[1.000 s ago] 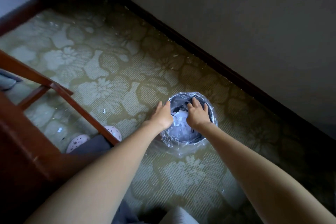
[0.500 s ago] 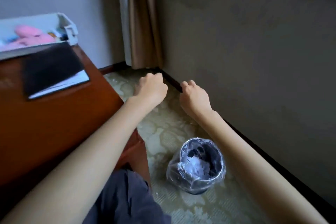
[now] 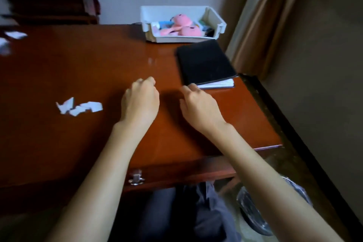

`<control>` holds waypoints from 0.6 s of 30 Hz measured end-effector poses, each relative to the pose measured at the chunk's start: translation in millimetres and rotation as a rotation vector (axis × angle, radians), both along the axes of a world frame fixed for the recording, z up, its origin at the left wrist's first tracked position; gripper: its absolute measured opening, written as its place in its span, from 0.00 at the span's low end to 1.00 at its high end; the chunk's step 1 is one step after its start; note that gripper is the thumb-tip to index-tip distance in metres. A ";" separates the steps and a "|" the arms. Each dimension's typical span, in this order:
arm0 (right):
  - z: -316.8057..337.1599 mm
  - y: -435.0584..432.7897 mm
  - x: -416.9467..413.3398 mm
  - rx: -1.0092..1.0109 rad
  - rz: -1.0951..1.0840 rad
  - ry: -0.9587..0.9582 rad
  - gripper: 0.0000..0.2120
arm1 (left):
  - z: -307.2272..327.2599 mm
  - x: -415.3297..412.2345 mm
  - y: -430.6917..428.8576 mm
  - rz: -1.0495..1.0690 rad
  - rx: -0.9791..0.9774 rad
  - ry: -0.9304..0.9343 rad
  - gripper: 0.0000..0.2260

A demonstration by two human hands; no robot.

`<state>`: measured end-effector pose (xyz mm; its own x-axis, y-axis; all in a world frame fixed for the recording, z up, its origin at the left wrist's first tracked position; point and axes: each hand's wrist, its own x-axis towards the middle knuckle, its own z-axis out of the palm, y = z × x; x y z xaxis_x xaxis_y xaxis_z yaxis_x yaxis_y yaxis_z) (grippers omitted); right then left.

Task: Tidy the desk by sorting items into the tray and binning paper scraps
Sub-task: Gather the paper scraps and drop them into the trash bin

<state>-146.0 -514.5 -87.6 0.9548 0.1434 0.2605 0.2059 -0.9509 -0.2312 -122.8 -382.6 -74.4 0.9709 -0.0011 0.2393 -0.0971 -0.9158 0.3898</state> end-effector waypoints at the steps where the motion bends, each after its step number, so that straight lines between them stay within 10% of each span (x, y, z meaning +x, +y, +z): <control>1: 2.5 13.5 11.3 0.006 0.028 0.027 0.11 | 1.1 7.8 13.7 0.027 0.003 0.022 0.16; 18: 130.4 245.9 89.7 0.044 0.530 0.661 0.25 | 104.9 -9.1 216.8 0.689 -0.060 0.392 0.21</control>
<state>-56.3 -268.6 42.7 0.7217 0.6179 -0.3122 0.4314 -0.7541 -0.4952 -131.9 -165.8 30.4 0.7621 0.6323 -0.1394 0.6380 -0.6965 0.3285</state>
